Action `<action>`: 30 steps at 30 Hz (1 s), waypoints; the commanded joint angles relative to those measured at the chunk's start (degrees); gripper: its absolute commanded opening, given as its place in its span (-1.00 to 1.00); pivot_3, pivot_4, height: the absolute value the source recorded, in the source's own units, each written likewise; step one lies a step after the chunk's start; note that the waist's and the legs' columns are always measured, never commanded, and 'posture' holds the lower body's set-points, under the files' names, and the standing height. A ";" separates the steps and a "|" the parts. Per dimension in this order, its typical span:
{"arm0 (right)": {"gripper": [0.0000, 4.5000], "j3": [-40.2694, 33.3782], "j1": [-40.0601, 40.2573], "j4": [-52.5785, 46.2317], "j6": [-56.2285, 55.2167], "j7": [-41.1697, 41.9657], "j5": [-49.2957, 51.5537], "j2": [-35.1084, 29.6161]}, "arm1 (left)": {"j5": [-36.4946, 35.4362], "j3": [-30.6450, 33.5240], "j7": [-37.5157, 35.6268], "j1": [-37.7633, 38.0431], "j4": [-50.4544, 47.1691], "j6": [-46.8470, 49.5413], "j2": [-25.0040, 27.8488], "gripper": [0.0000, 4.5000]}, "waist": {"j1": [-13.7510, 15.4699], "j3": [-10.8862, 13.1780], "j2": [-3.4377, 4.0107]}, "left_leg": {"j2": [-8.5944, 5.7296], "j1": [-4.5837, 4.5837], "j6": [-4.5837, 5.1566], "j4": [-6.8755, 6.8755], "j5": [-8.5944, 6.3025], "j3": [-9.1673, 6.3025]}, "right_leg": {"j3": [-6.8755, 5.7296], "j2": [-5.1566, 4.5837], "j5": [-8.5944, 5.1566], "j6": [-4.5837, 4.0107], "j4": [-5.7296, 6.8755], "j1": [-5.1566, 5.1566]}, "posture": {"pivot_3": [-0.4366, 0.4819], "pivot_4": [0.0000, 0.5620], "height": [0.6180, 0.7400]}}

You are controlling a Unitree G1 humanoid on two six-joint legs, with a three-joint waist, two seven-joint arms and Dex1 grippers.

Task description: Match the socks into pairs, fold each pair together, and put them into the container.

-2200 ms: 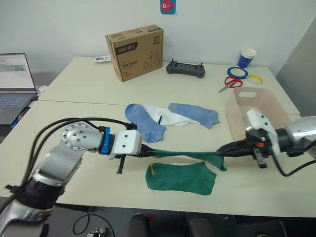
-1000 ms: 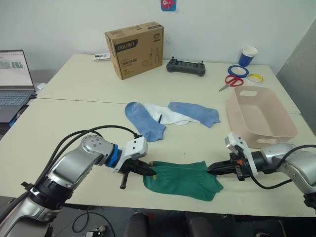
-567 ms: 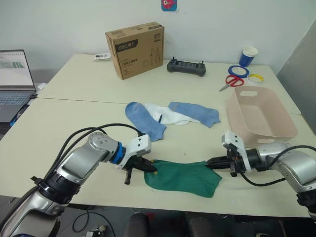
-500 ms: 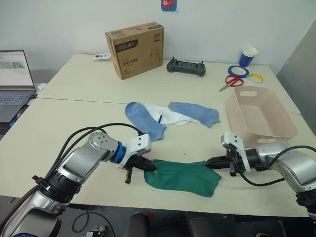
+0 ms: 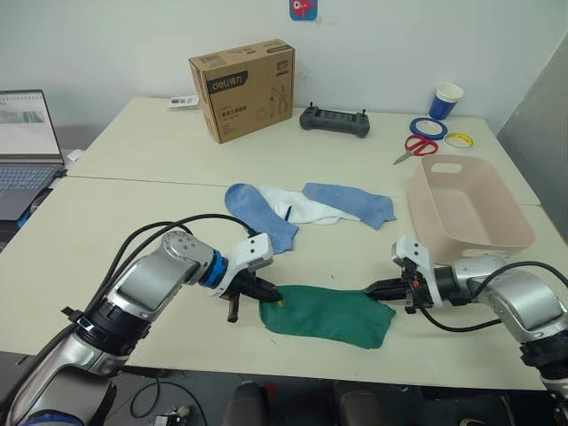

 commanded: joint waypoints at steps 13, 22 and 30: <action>-1.00 -0.54 0.05 -0.74 -1.42 0.79 -1.49 -0.12 | 1.95 -1.45 -0.37 -0.41 0.06 -1.87 -1.28 -0.99 | 0.00 0.00 0.00 | 0.00 0.00 0.00 0.01 0.00 0.00 | 0.01 0.00 0.00 0.00 0.00 0.01 | -0.05 -0.47 1.00; -1.00 -0.68 0.49 -3.92 0.94 0.60 -0.85 0.20 | 3.15 -1.85 -0.64 -0.14 0.80 -3.59 -0.58 -0.99 | 0.01 -0.01 0.01 | 0.00 0.00 0.00 0.01 0.00 -0.01 | 0.00 0.00 0.00 0.00 0.01 0.01 | -0.05 -0.47 1.00; -0.69 -2.17 -0.89 -5.14 2.29 0.31 -0.19 -0.06 | 2.40 -0.06 -0.70 -0.13 1.07 -4.00 -0.22 -0.31 | -0.01 -0.01 0.01 | 0.00 0.00 0.00 0.02 0.00 -0.01 | 0.00 0.00 0.00 0.00 0.03 0.01 | -0.05 -0.47 1.00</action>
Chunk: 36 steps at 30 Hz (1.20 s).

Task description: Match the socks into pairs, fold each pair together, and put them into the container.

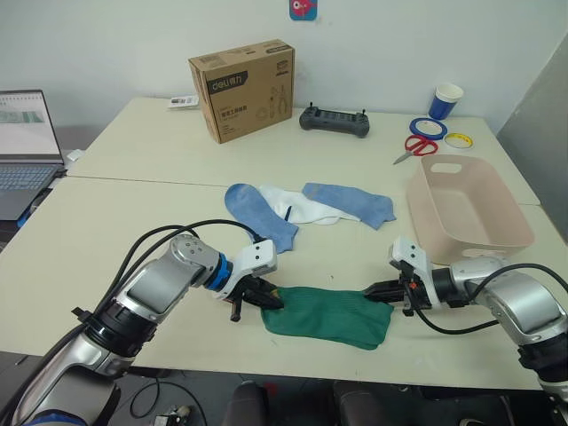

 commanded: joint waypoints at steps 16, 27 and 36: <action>0.57 -11.57 1.33 -12.24 -7.87 -1.17 8.65 2.46 | -8.80 19.88 6.94 5.99 -7.22 -9.94 -3.14 0.99 | 0.04 -0.01 0.01 | 0.01 0.00 0.00 0.00 0.00 -0.04 | -0.06 -0.01 0.00 0.00 0.00 0.03 | -0.05 -0.47 1.00; -0.66 3.77 5.18 -1.17 -33.00 2.01 -5.95 10.55 | 5.51 4.40 6.89 12.23 -4.99 -31.46 -8.09 -0.14 | -0.11 -0.08 0.02 | 0.00 0.11 -0.01 0.02 0.01 0.02 | 0.07 0.03 0.23 -0.24 0.02 0.07 | -0.05 -0.47 1.00; -1.00 1.32 11.51 5.81 -40.64 2.21 -8.32 8.56 | 7.27 6.50 9.21 16.76 2.19 -36.57 -6.80 -0.99 | 0.08 -0.11 0.04 | 0.02 0.17 -0.01 0.00 0.02 0.04 | 0.07 0.03 0.30 -0.35 0.04 0.09 | -0.05 -0.47 1.00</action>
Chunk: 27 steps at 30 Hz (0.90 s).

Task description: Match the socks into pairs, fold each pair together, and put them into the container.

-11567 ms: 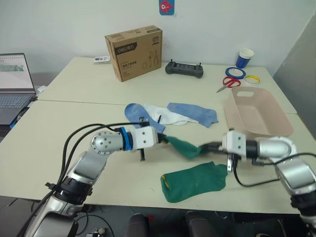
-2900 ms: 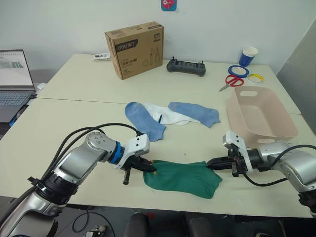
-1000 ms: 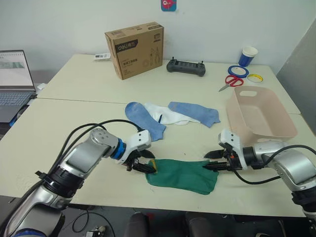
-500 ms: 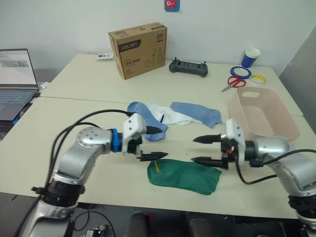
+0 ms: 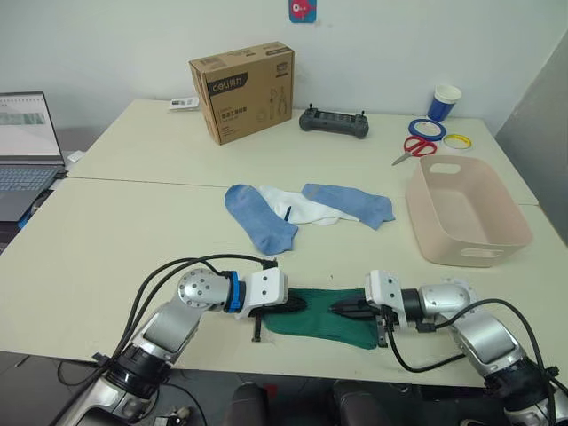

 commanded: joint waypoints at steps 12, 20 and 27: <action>-1.00 -6.95 8.21 2.81 -11.23 2.64 -0.40 -8.74 | -2.07 4.95 -0.78 4.47 0.93 -2.15 5.16 -0.99 | -0.12 -0.19 0.05 | 0.02 1.28 0.01 -0.19 -0.02 0.19 | 0.11 -0.04 -0.52 -0.30 -0.14 1.17 | -0.05 -0.47 1.00; -1.00 -15.91 10.32 -12.64 12.92 -4.96 13.59 -9.89 | -5.59 7.67 0.86 4.25 -6.97 -2.99 4.25 -0.99 | -0.15 -0.17 0.07 | 0.03 1.18 0.01 -0.18 -0.02 0.18 | 0.13 -0.05 -0.41 -0.06 -0.07 1.10 | -0.05 -0.47 1.00; -0.26 -21.48 6.62 -19.95 36.96 -7.75 28.72 -15.86 | -2.22 3.28 2.30 4.09 -10.55 -1.97 1.99 -1.00 | -0.20 -0.18 0.05 | 0.01 1.19 0.00 -0.20 -0.03 0.19 | 0.12 -0.09 -0.36 0.11 -0.14 1.14 | -0.05 -0.47 1.00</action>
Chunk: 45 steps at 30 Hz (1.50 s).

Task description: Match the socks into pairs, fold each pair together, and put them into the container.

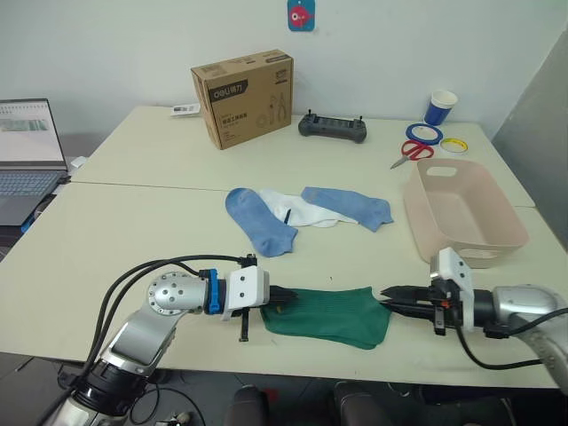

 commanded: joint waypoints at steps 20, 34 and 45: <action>0.99 10.80 -14.80 -0.95 37.52 -7.29 7.31 3.30 | 9.68 -8.16 4.27 2.47 2.87 7.71 -2.24 -1.00 | -0.13 -0.08 0.00 | 0.00 -0.01 0.01 -0.09 0.00 -0.01 | 0.01 0.00 -0.21 -0.26 -0.01 -0.08 | -0.05 -0.47 1.00; 0.42 -4.01 -20.62 10.84 55.47 -17.49 15.01 16.59 | 5.33 -5.62 1.61 0.26 1.73 7.82 -1.79 -1.00 | -0.15 -0.11 -0.05 | -0.01 -0.10 0.01 -0.10 -0.01 0.02 | 0.01 -0.02 -0.21 -0.26 -0.05 -0.15 | -0.05 -0.47 1.00; -0.99 -5.83 -18.77 14.74 55.47 -19.48 17.59 15.91 | -5.63 3.09 -2.84 0.18 -4.87 10.56 3.02 -1.00 | -1.24 -0.05 -0.06 | 0.00 -0.38 0.01 -0.23 -0.01 -0.09 | -0.10 0.01 -0.08 -0.02 -0.07 -0.40 | -0.05 -0.47 1.00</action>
